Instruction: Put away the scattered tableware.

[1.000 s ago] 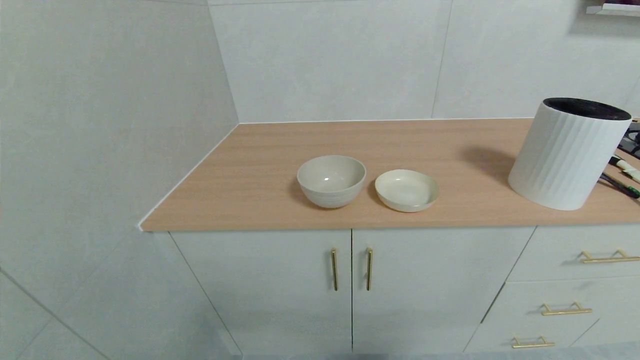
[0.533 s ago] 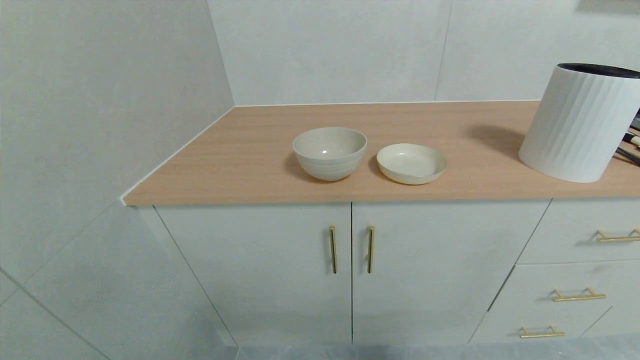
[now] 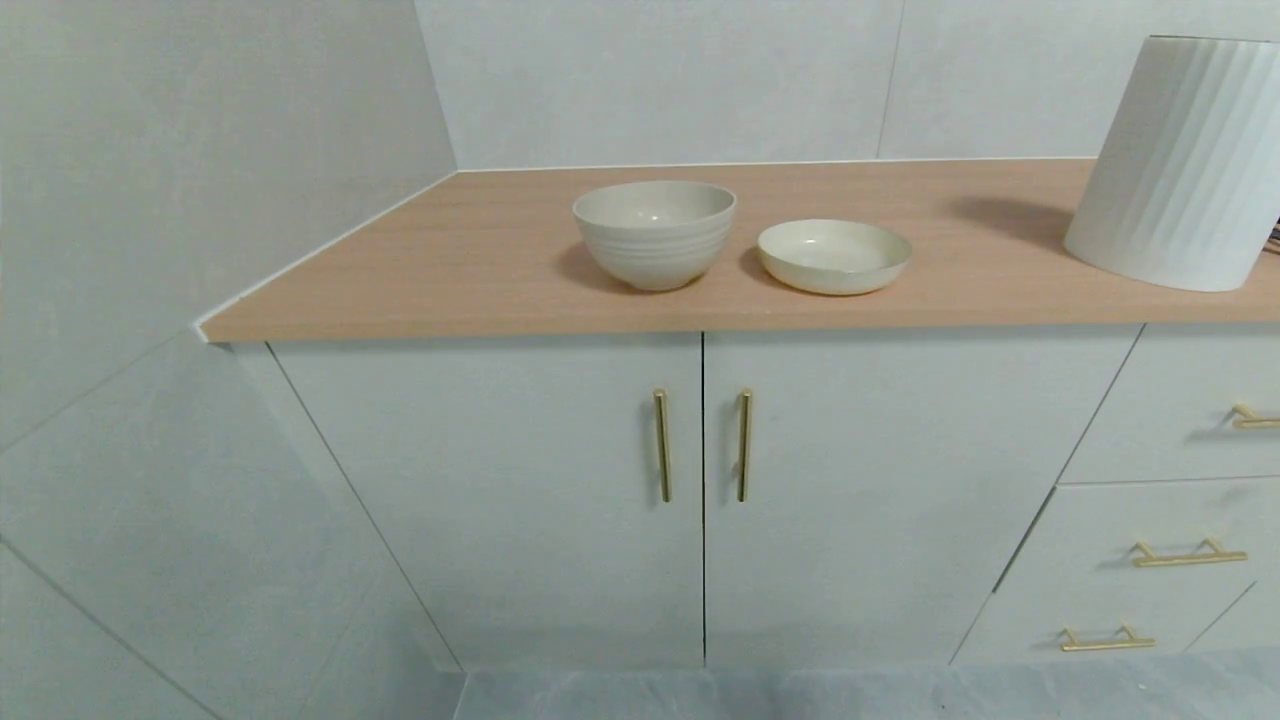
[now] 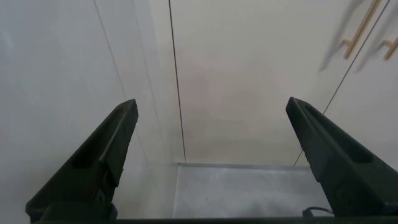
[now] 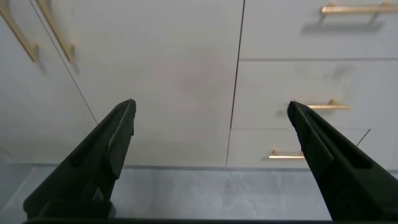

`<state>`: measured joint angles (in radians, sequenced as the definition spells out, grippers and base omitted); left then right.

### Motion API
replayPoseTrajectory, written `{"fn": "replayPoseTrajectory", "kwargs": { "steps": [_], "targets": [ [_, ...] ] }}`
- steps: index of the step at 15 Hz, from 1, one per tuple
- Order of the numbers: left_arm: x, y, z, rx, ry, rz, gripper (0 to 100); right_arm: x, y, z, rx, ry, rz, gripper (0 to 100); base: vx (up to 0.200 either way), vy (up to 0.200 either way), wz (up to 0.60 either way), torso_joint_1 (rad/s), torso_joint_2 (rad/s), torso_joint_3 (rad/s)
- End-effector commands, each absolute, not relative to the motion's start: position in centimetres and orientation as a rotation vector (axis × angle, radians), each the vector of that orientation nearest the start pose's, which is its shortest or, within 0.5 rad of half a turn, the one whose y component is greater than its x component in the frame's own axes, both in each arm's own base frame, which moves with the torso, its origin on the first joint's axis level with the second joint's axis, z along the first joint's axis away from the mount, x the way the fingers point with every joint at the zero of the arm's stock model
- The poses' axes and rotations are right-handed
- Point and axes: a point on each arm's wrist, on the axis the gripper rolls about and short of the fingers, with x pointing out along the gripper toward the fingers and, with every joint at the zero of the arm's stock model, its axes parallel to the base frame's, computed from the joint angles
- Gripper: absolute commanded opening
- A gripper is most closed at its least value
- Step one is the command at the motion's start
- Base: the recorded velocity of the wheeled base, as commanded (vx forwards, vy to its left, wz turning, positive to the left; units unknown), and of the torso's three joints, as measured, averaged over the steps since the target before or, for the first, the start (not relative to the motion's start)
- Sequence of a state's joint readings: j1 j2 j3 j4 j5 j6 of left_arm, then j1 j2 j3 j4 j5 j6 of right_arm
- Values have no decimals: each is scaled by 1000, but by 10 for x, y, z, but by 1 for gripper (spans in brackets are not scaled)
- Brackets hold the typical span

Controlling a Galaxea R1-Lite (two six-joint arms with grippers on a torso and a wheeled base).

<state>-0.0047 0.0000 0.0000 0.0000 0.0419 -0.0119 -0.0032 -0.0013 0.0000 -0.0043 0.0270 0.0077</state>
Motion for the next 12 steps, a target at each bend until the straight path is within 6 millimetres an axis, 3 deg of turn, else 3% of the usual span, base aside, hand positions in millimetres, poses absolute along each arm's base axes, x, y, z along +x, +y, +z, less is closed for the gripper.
{"fn": "replayPoseTrajectory", "kwargs": {
  "steps": [1,4,12],
  "targets": [
    [-23,1,75,-12,0,38,100,-23,1,76,8,-5,25,100,0,0,0,-124,452,325],
    [-23,1,75,-12,0,38,100,-23,1,76,8,-5,25,100,0,0,0,-69,276,190],
    [-23,1,75,-12,0,38,100,-23,1,76,0,-5,32,100,0,0,0,-1,9,5]
  ]
}}
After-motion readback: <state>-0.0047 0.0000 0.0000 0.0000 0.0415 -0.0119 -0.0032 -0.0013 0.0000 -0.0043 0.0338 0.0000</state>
